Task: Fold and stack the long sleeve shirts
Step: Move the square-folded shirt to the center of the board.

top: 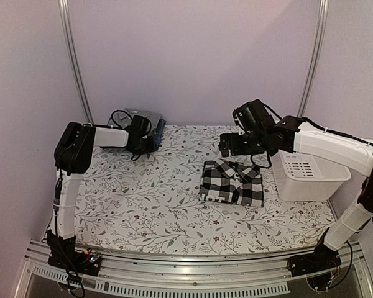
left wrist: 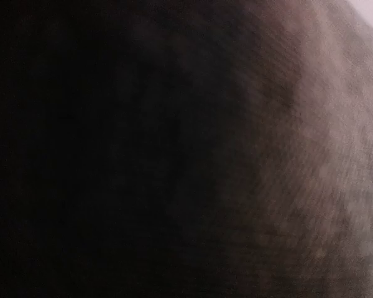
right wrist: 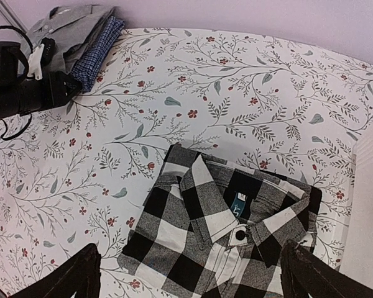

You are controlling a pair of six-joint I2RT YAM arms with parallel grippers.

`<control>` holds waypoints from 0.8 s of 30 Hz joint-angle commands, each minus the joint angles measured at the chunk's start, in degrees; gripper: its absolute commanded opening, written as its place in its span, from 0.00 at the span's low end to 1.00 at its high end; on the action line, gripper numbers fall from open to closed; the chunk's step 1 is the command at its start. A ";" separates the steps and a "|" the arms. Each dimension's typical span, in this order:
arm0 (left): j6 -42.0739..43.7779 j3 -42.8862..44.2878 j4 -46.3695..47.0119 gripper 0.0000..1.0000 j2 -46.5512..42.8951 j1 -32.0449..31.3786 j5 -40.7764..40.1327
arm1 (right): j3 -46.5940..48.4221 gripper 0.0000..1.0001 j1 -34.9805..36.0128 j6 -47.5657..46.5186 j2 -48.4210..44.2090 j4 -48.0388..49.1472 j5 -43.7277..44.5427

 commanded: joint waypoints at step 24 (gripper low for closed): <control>-0.78 -13.15 3.35 0.00 -9.57 0.58 -3.84 | -1.25 0.99 0.46 0.82 -0.90 -0.59 -0.93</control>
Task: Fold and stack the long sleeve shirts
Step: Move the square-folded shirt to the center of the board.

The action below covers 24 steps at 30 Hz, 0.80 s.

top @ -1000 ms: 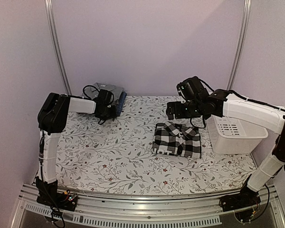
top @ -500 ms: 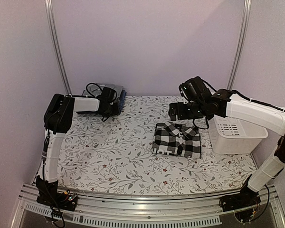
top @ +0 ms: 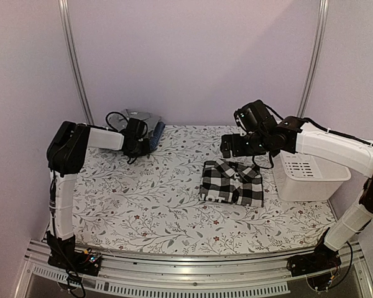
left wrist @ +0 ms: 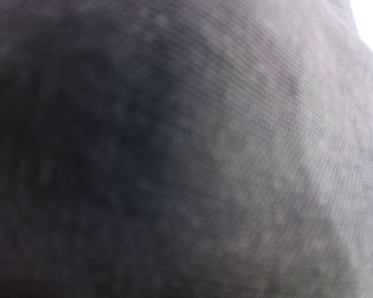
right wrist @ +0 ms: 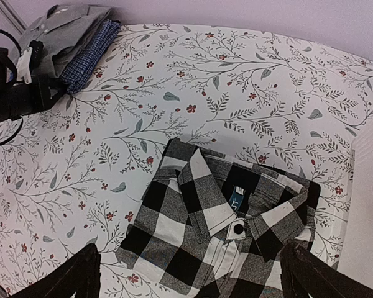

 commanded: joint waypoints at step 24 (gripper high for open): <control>-26.78 -42.94 1.15 0.00 -31.19 -20.59 0.77 | -7.37 0.99 0.73 1.43 -1.25 5.28 -2.38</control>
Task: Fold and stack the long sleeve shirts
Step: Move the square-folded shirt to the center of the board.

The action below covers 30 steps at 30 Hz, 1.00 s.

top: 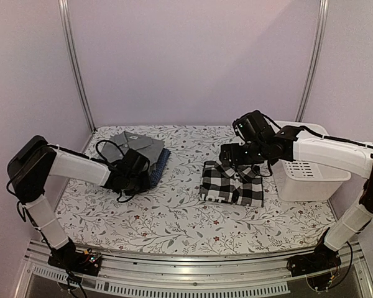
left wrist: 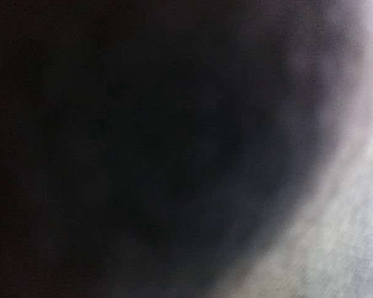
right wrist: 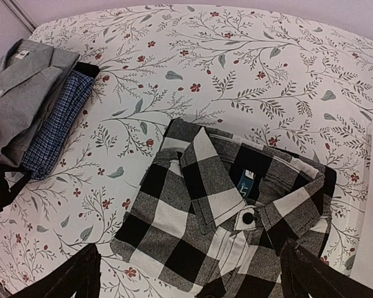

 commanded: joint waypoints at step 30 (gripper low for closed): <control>-2.59 7.81 -11.37 0.39 -1.48 -18.59 5.82 | -6.95 0.99 0.40 4.68 -2.22 -0.58 0.38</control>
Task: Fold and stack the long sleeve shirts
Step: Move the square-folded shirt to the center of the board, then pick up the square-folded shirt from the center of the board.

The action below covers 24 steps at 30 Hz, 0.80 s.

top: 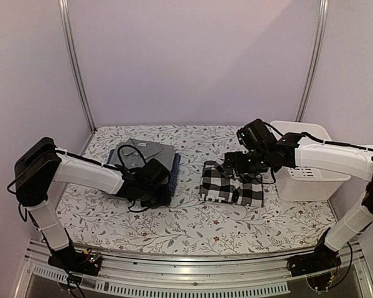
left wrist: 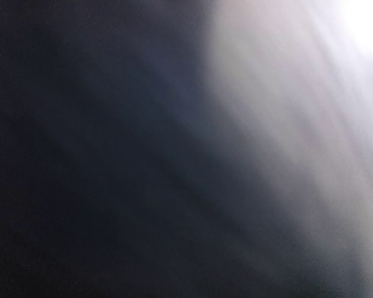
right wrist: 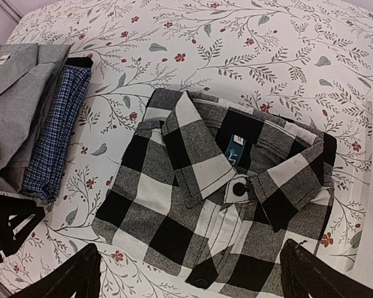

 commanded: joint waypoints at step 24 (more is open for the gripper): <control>22.45 34.99 -7.72 0.39 18.86 3.17 17.83 | -10.09 0.72 -9.36 8.85 6.15 -0.20 4.18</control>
